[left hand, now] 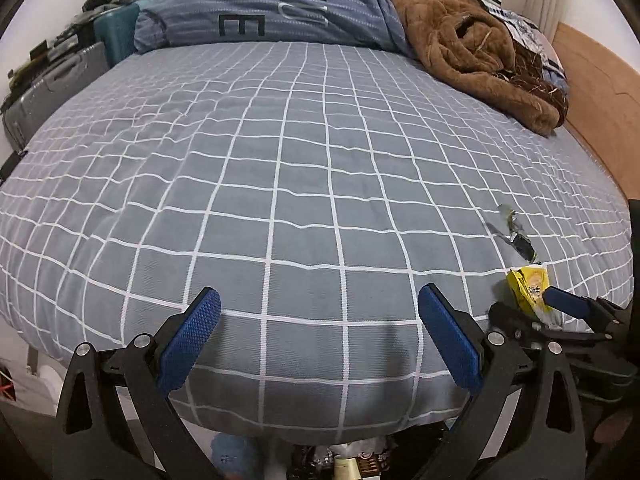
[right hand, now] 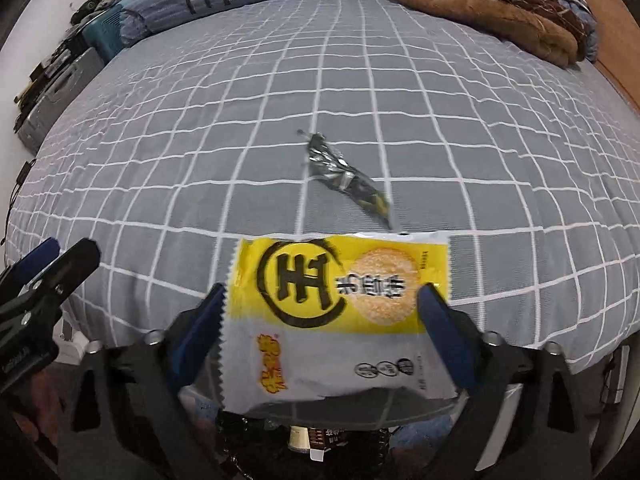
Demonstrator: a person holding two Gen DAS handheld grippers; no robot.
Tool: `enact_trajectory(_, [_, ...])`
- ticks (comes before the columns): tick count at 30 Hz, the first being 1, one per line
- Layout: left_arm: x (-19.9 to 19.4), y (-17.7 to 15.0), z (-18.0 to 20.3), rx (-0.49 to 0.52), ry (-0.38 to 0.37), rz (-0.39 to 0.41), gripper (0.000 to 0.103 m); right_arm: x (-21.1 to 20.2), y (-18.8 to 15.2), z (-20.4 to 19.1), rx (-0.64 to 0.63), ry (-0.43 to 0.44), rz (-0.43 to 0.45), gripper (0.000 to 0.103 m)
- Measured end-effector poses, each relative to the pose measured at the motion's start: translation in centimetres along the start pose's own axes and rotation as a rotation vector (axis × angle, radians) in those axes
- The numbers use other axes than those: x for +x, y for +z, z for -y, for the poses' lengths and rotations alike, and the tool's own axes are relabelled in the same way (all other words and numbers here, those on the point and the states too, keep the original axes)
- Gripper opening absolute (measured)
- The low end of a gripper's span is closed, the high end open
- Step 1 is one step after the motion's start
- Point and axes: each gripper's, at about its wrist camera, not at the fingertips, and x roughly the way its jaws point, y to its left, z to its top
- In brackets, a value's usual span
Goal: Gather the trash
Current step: 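Grasp the yellow snack wrapper with the right tool, then carry the yellow wrapper with the right tool over the bin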
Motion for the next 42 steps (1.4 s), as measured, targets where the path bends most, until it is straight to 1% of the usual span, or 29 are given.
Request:
enact_trajectory(2, [0.0, -0.1, 0.2, 0.003, -0.002, -0.001, 0.097, -0.1, 0.0, 0.4, 0.018, 0.001, 0.003, 0.074])
enact_trajectory(3, [0.0, -0.1, 0.3, 0.005, -0.002, -0.002, 0.097, -0.2, 0.0, 0.6, 0.018, 0.009, 0.005, 0.073])
enact_trajectory(5, [0.0, -0.2, 0.4, 0.011, -0.001, -0.003, 0.097, -0.6, -0.1, 0.8, 0.017, 0.021, 0.009, 0.062])
enact_trajectory(6, [0.1, -0.3, 0.5, 0.012, 0.001, -0.005, 0.097, -0.7, -0.1, 0.8, 0.013, 0.020, 0.010, 0.060])
enact_trajectory(8, [0.2, -0.4, 0.6, 0.011, 0.004, -0.011, 0.097, -1.0, 0.0, 0.5, -0.001, 0.020, 0.017, 0.050])
enact_trajectory(9, [0.2, -0.4, 0.6, 0.011, 0.004, -0.011, 0.097, -1.2, -0.1, 0.5, -0.007, 0.020, 0.020, 0.048])
enact_trajectory(12, [0.2, -0.4, 0.6, 0.011, 0.003, -0.009, 0.097, -1.4, 0.0, 0.1, -0.022, 0.021, 0.024, 0.030])
enact_trajectory(14, [0.1, -0.3, 0.6, 0.008, 0.002, -0.005, 0.097, -1.5, 0.0, -0.1, -0.025, 0.023, 0.025, 0.014])
enact_trajectory(15, [0.0, -0.3, 0.6, 0.008, 0.001, -0.004, 0.097, -1.5, 0.0, -0.1, -0.026, 0.024, 0.026, 0.013])
enact_trajectory(17, [-0.2, -0.2, 0.5, 0.009, -0.003, 0.001, 0.097, -1.7, 0.0, -0.2, -0.032, 0.026, 0.028, 0.007])
enact_trajectory(23, [-1.0, 0.1, 0.7, 0.016, -0.003, 0.017, 0.097, -2.6, -0.1, -0.4, -0.048, 0.008, 0.049, 0.006])
enact_trajectory(32, [-2.9, 0.0, 0.9, 0.025, -0.009, 0.043, 0.097, -5.1, -0.5, 0.0, -0.041, 0.020, 0.089, 0.006])
enact_trajectory(35, [-3.9, -0.5, 1.3, 0.050, 0.016, 0.063, 0.097, -6.3, -1.0, 0.0, -0.046, 0.010, 0.109, 0.006])
enact_trajectory(42, [-6.1, -1.7, 1.2, 0.043, -0.001, 0.078, 0.097, -8.7, -2.3, 0.1, -0.040, 0.028, 0.135, 0.006])
